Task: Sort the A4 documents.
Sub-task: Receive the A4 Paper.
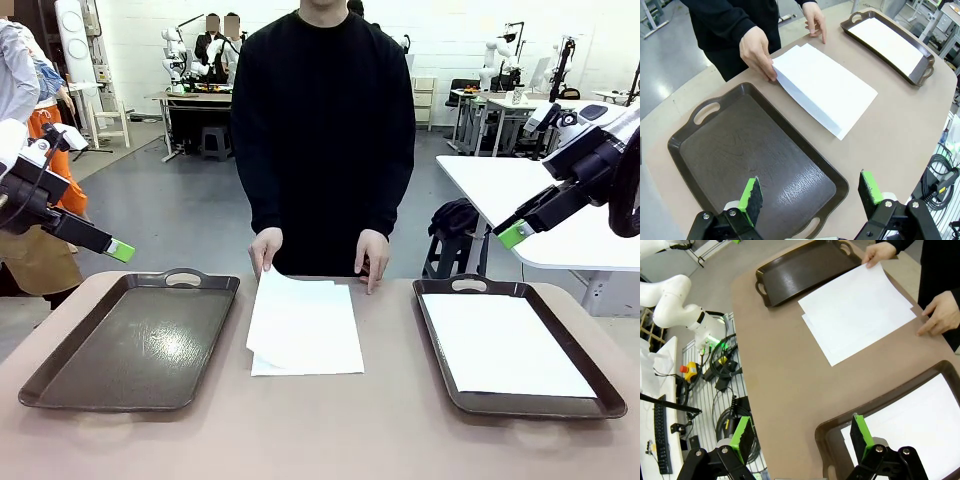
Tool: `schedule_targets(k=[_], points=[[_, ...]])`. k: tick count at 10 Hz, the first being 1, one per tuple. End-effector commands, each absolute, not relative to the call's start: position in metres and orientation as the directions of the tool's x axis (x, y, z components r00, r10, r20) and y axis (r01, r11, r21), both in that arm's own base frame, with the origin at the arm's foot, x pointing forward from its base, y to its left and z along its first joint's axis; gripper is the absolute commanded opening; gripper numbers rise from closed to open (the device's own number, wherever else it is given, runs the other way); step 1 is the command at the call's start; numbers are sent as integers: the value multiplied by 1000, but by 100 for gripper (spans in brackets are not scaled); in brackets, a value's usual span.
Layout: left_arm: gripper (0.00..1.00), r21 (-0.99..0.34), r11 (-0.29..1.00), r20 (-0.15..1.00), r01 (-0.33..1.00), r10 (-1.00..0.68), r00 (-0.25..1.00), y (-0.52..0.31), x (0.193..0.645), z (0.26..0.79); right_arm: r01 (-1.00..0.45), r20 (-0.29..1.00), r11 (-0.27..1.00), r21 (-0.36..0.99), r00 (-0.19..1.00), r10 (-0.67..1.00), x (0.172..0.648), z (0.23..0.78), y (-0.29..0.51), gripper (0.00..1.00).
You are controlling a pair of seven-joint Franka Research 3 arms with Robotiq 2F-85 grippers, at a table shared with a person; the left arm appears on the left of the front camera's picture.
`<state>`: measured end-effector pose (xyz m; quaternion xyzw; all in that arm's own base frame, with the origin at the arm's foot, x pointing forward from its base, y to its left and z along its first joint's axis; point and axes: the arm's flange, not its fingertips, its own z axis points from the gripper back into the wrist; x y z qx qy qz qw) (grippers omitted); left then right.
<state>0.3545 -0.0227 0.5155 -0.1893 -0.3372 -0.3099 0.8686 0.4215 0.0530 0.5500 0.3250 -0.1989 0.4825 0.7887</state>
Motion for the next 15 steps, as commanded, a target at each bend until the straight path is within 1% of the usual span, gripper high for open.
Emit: schedule_targets(k=[1,15], points=[[100,-125,726,710,677,-411,572,-20,355,514,-892,630,324,316,453,631,421,551,53,100],[100,-125,726,710,677,-411,572,-20,355,514,-892,630,324,316,453,631,421,551,53,100]])
